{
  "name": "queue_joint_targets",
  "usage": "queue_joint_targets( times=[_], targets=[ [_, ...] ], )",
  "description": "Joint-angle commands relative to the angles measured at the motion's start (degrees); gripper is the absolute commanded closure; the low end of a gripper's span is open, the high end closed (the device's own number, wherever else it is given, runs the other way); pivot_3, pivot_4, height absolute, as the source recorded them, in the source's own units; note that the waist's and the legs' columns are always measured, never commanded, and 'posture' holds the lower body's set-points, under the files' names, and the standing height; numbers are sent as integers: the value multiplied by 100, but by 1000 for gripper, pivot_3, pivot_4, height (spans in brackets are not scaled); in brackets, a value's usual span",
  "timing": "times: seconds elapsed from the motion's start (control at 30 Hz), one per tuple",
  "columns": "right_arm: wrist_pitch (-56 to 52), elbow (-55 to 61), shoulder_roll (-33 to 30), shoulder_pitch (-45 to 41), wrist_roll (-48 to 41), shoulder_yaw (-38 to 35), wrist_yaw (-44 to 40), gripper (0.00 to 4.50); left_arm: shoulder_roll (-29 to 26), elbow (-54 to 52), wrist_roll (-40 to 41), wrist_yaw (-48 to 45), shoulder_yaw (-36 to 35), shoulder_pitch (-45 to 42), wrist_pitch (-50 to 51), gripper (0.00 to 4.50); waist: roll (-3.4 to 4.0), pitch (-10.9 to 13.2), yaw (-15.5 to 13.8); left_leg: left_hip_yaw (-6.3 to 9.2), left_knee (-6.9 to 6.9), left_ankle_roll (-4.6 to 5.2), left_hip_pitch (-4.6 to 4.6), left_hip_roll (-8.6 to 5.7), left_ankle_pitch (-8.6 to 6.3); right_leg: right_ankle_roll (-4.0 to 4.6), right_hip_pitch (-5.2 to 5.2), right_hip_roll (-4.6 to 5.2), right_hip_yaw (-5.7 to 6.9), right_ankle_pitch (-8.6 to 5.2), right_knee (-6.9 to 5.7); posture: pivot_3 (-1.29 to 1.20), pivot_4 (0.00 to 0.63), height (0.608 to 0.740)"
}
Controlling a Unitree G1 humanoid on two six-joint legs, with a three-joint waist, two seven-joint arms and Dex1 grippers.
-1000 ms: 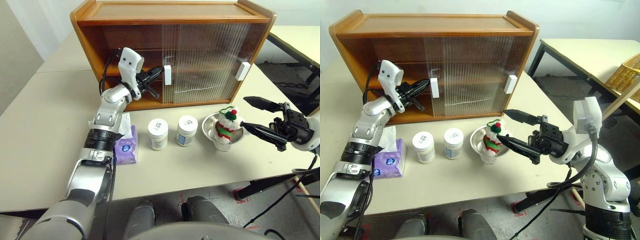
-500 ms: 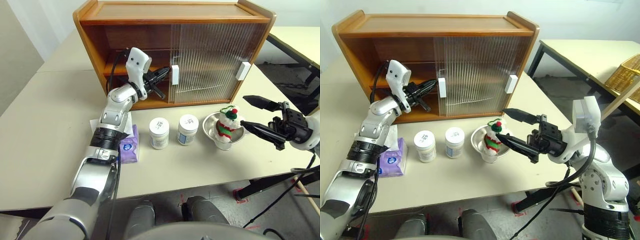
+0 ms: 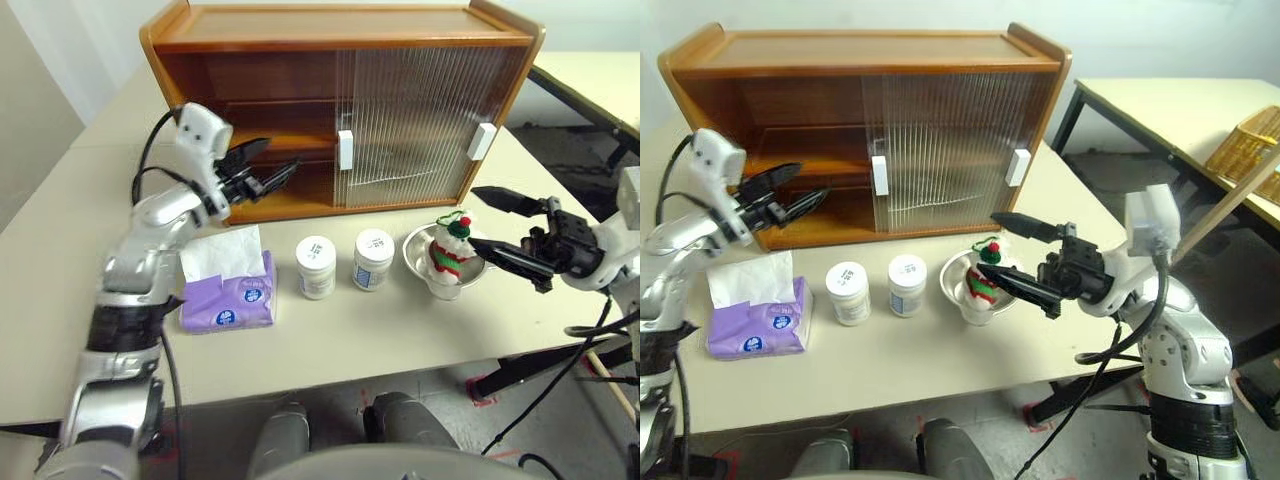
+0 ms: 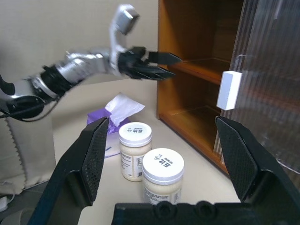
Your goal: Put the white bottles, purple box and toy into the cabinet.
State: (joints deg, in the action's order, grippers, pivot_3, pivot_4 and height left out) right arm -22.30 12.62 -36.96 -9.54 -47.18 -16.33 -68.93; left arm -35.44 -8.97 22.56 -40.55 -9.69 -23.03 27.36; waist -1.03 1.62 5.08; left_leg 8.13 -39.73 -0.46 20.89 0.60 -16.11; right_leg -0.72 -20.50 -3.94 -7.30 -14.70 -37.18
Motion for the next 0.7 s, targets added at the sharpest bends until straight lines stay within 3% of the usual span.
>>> queue_joint_targets(
  times=[0.03, 0.2, 0.3, 0.47, 0.7],
  targets=[
    [59, -216, -62, -187, 35, 54, -141, 0, -649, -912, 827, -226, -640, 510, 1247, 24, 1, -4, -14, 1, 0, -1, 0, 0, 0, 3, -2, 0, -1, 1, 0, -107, 1, 740],
    [87, -453, -126, -358, 49, 66, -312, 0, -1715, -1573, 1608, -450, -1615, 1404, 2736, 24, 27, -24, -66, 18, 4, -18, -1, 6, -10, 37, -20, 2, -2, 11, -5, -90, 0, 740],
    [136, -576, -142, -425, 77, 97, -437, 0, -2294, -1856, 1963, -607, -2144, 2067, 3570, 24, 45, -40, -62, 23, 8, -48, 3, 30, -27, 120, -47, -2, 4, 46, -10, -86, 0, 740],
    [287, -537, -161, -372, 67, 144, -774, 0, -2433, -2126, 2300, -435, -2320, 2744, 4513, 24, 100, -78, -97, 26, 34, -65, 3, 59, -36, 176, -97, -5, -11, 37, -11, -94, 1, 740],
    [514, -486, -223, -218, 250, 246, -1036, 0, -2393, -2133, 2192, -19, -2116, 3080, 4967, 24, 100, -109, -105, 22, 108, -84, 7, 97, -33, 239, -117, -27, -6, 33, -21, -98, 1, 740]
  ],
)
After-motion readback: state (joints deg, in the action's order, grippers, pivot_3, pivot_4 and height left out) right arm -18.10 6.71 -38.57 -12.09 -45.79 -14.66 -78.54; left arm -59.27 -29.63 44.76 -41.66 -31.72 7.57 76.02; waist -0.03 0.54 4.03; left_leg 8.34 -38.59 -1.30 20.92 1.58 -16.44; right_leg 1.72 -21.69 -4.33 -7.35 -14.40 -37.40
